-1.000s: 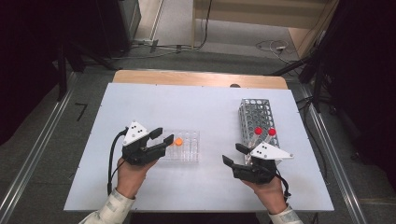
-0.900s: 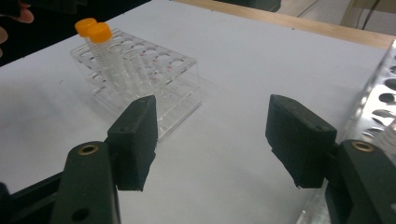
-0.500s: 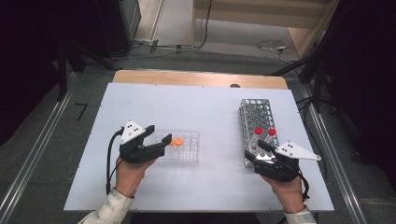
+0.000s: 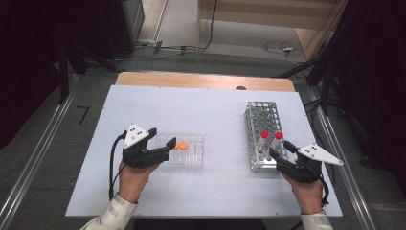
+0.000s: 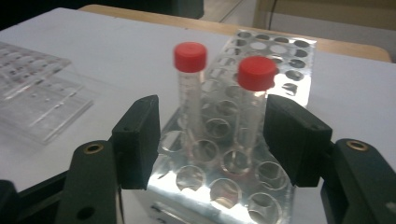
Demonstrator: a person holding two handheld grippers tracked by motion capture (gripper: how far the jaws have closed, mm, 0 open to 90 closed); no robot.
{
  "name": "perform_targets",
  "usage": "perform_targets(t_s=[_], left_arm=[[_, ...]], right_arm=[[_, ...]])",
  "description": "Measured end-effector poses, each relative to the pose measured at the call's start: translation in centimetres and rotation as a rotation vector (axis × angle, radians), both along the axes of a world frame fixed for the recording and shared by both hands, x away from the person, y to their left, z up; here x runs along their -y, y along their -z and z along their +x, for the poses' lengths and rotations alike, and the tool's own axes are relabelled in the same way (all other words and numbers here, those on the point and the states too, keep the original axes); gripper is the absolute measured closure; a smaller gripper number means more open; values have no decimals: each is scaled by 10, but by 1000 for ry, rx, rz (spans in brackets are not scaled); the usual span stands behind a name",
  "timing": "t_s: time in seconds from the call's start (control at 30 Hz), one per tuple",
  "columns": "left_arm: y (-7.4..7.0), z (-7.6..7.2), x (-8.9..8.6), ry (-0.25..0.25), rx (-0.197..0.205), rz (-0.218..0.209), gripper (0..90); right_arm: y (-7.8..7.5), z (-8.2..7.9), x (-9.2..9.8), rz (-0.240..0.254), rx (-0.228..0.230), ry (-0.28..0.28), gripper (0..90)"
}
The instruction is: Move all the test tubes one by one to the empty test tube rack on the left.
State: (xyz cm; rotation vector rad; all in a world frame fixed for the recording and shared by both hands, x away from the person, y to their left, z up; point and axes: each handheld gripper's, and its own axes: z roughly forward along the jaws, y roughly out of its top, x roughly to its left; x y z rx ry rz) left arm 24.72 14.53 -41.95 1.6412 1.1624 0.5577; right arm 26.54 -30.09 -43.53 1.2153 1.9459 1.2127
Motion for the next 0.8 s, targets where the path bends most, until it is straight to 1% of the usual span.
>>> perform_targets(t_s=[0.07,0.17,0.23,0.3,0.37,0.57,0.7,0.8], left_arm=[[1,0,1,7,-4,4,236],[1,0,2,9,-3,4,236],[1,-1,3,9,-2,3,236],[1,0,2,9,0,5,236],[1,0,2,8,-2,4,236],[3,0,4,13,-4,8,237],[3,0,5,12,-5,9,237],[3,1,5,14,-7,13,237]], right_arm=[[4,5,2,-1,-5,19,395],[10,13,1,-23,-15,41,424],[12,16,2,-15,-24,52,477],[13,18,3,-15,-18,59,526],[13,20,2,-14,-8,63,561],[17,24,-2,-29,-14,60,641],[18,26,-4,-31,-12,59,664],[19,29,-5,-39,-17,60,698]])
